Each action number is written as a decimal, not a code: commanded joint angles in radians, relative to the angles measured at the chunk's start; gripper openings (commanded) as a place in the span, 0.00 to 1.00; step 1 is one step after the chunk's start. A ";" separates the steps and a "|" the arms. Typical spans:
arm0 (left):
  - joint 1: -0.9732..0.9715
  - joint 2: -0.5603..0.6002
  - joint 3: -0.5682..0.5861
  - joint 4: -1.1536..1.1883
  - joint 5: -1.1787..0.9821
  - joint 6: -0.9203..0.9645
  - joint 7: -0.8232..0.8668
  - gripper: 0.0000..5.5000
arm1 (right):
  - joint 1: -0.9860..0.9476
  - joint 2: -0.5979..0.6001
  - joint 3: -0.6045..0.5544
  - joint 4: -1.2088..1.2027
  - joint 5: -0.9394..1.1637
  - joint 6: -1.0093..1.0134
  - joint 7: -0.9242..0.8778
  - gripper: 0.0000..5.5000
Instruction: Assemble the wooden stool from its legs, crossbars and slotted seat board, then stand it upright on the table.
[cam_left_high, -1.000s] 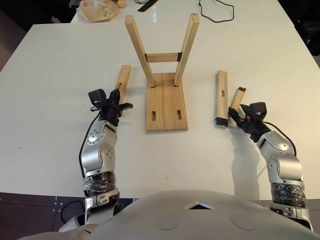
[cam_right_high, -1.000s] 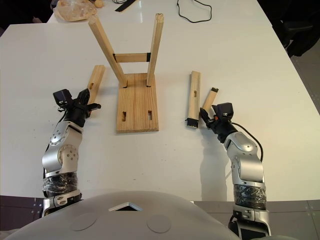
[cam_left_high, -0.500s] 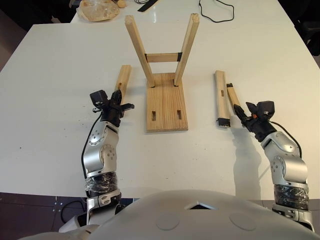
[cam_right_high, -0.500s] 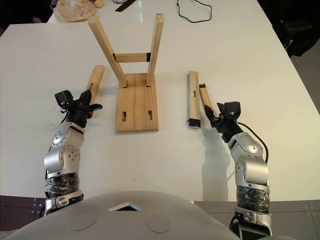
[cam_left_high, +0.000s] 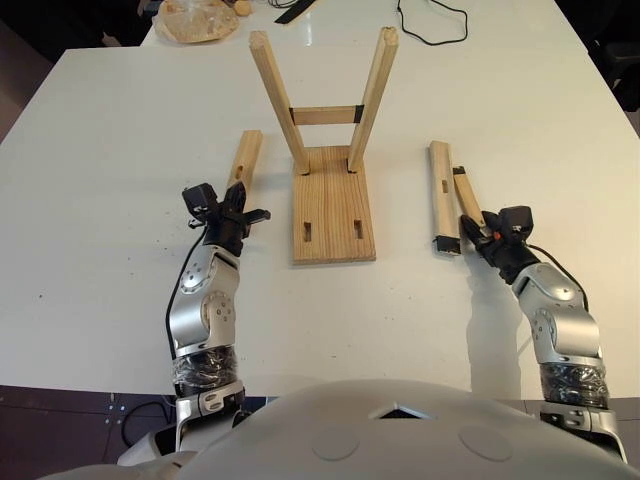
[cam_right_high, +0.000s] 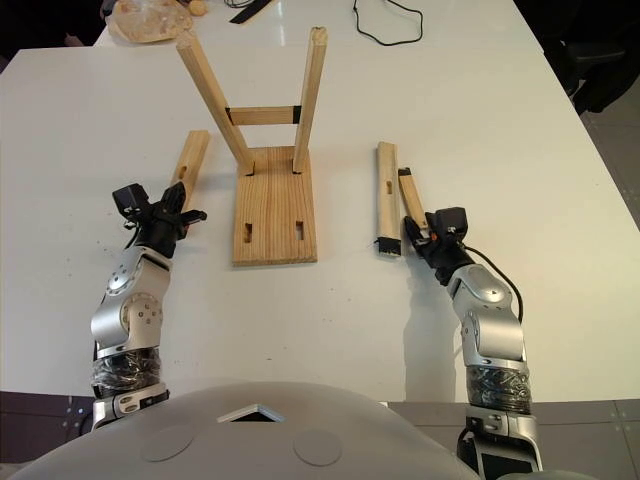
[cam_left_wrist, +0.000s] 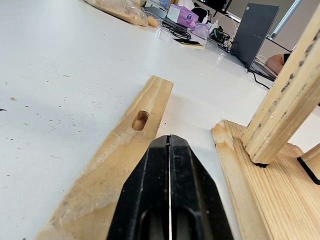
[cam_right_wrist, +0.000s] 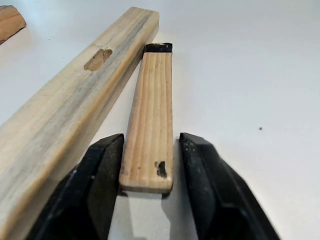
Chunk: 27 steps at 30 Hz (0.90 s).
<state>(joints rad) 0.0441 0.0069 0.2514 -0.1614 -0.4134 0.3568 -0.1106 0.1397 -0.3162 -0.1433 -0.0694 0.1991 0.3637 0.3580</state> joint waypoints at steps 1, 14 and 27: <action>-0.003 -0.007 0.023 -0.030 -0.045 0.033 0.020 0.00 | 0.041 0.026 0.014 0.010 0.000 0.052 -0.024 0.27; -0.211 0.047 0.231 -0.247 -0.604 0.188 0.060 0.05 | -0.650 0.209 -0.444 0.257 0.575 0.171 -0.350 0.24; -0.504 0.309 0.055 -0.350 -1.181 0.384 -0.033 0.41 | -0.775 -0.053 -0.116 -0.163 1.095 0.647 0.376 0.24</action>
<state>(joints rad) -0.4609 0.2738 0.3435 -0.5129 -1.5342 0.7042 -0.1511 -0.6392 -0.3266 -0.2762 -0.2301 1.2671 0.9722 0.7028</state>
